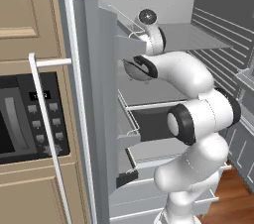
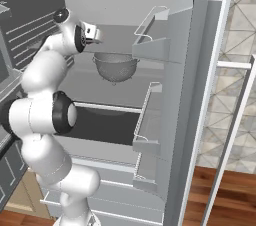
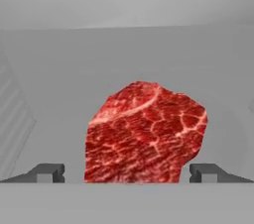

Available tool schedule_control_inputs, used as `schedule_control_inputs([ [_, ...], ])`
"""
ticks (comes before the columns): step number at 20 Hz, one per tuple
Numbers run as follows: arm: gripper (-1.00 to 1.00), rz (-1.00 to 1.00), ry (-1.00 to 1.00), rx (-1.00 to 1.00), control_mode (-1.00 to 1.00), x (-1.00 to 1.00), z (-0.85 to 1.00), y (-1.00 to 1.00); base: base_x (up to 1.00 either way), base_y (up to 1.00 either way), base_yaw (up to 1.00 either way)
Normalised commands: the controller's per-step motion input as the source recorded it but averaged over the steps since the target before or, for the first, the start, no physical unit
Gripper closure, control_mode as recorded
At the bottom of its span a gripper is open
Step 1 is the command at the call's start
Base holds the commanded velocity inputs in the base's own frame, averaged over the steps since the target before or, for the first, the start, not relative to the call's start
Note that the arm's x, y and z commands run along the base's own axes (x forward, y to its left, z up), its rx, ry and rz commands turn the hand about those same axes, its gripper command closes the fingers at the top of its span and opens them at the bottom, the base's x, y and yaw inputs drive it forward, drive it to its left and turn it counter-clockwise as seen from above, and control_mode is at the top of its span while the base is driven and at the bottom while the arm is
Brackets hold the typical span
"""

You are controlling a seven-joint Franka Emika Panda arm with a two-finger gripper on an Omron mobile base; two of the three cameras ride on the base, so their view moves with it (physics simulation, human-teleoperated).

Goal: Take the steak from the fridge and place it on the digital scale on the counter by the fridge. Wait a few seconds for a reading, then move it to the plate on the dining counter.

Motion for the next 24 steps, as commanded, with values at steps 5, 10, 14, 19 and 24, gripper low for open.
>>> schedule_control_inputs([
  [5, -1.0, -0.03, 0.0, 0.0, -1.0, 0.36, -0.29, 0.0, 0.0, 0.0, 0.0],
  [10, -1.0, -0.03, 0.0, 0.0, -1.0, 0.35, -0.51, 0.0, 0.0, 0.0, 0.0],
  [14, 1.0, 0.0, 0.0, 0.0, -1.0, 0.29, -0.7, 0.0, 0.0, 0.0, 0.0],
  [19, 1.0, 0.0, 0.0, 0.0, -1.0, 0.17, -0.68, 0.0, 0.0, 0.0, 0.0],
  [24, 1.0, 0.03, -0.11, 0.02, -1.0, -0.31, -0.23, -0.09, 0.0, 0.0, 0.0],
])
